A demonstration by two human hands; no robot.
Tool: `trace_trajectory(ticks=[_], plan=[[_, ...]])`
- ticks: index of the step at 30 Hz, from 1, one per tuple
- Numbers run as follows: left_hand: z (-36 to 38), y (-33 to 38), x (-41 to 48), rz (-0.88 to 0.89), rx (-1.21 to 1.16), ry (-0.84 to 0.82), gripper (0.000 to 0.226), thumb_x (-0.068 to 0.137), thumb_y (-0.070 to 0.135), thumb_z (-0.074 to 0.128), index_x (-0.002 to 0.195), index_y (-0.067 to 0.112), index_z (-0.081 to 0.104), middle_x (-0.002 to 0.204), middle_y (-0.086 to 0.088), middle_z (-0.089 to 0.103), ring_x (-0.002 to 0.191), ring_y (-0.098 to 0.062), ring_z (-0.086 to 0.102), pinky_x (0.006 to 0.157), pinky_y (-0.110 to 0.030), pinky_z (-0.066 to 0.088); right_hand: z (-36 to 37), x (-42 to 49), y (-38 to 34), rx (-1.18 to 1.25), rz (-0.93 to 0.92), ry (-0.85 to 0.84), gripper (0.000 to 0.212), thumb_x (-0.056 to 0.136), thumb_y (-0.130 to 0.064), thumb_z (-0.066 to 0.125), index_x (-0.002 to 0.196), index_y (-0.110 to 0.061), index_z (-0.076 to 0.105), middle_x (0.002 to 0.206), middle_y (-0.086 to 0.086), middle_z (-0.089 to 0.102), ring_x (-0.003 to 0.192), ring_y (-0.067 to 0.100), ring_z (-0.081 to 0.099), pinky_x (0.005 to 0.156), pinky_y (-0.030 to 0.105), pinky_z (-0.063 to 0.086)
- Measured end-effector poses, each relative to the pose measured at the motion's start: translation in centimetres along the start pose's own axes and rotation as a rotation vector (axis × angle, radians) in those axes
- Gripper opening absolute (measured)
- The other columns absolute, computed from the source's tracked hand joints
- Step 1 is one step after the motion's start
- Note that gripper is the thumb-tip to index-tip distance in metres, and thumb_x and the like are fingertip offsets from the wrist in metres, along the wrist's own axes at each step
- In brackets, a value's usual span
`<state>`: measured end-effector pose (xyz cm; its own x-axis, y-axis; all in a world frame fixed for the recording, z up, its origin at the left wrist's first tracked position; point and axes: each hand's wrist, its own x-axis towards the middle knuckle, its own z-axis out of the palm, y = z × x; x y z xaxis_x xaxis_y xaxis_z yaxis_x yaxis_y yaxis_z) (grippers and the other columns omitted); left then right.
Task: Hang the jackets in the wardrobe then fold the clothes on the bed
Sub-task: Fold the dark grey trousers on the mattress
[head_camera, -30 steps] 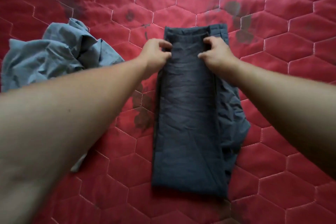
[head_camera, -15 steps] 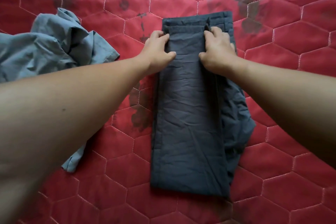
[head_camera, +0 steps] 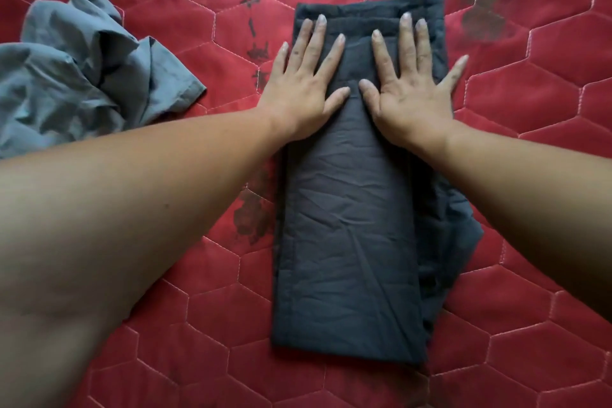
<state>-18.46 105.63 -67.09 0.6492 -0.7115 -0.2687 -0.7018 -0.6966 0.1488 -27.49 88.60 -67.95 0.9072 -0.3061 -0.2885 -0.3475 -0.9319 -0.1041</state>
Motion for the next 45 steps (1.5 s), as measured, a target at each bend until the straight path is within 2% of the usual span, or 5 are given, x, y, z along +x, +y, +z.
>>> trace_trajectory(ticks=[14,22,27,34,45], plan=[[0.9,-0.8,0.5,0.019,0.012,0.009,0.077,0.098,0.063,0.024,0.161,0.024,0.002,0.167,-0.014,-0.011,0.154,-0.03,-0.011,0.124,-0.051,-0.002,1.1,0.8,0.6,0.007,-0.015,0.024,0.069,0.096,-0.068,0.013,0.157,-0.042,-0.006,0.168,0.003,-0.018,0.154,0.022,-0.019,0.105,0.082,-0.007],[-1.3,0.0,0.6,-0.024,0.01,-0.122,0.08,0.1,0.059,0.034,0.161,0.019,0.001,0.166,-0.014,-0.017,0.153,-0.03,-0.016,0.124,-0.052,0.002,-0.9,1.3,1.3,0.053,-0.042,-0.123,0.07,0.097,-0.066,0.022,0.157,-0.044,-0.006,0.166,0.001,-0.025,0.152,0.02,-0.025,0.109,0.079,-0.007],[1.5,4.2,-7.7,0.072,0.028,0.011,0.078,0.098,0.049,0.041,0.158,0.006,0.016,0.166,-0.021,0.005,0.155,-0.034,0.001,0.125,-0.051,0.008,1.4,-8.1,0.5,-0.023,-0.138,0.074,0.068,0.1,-0.052,0.036,0.16,-0.023,0.023,0.169,0.012,0.001,0.156,0.03,-0.001,0.115,0.073,0.005],[7.5,5.4,-13.7,0.121,0.099,0.125,0.075,0.098,0.054,0.036,0.159,0.014,0.02,0.166,-0.02,0.01,0.155,-0.033,0.006,0.124,-0.051,0.012,6.4,-15.2,2.5,-0.135,-0.243,0.073,0.074,0.096,-0.067,0.029,0.161,-0.032,0.017,0.17,0.006,0.003,0.156,0.028,0.001,0.114,0.075,0.005],[7.1,8.4,-23.4,0.114,0.067,-0.058,0.074,0.1,0.056,0.035,0.161,0.02,0.013,0.166,-0.02,-0.001,0.155,-0.033,-0.001,0.123,-0.055,0.01,7.0,-25.4,2.2,-0.103,-0.217,-0.002,0.074,0.096,-0.067,0.028,0.161,-0.032,0.018,0.17,0.011,0.0,0.156,0.029,-0.001,0.114,0.075,0.007]])
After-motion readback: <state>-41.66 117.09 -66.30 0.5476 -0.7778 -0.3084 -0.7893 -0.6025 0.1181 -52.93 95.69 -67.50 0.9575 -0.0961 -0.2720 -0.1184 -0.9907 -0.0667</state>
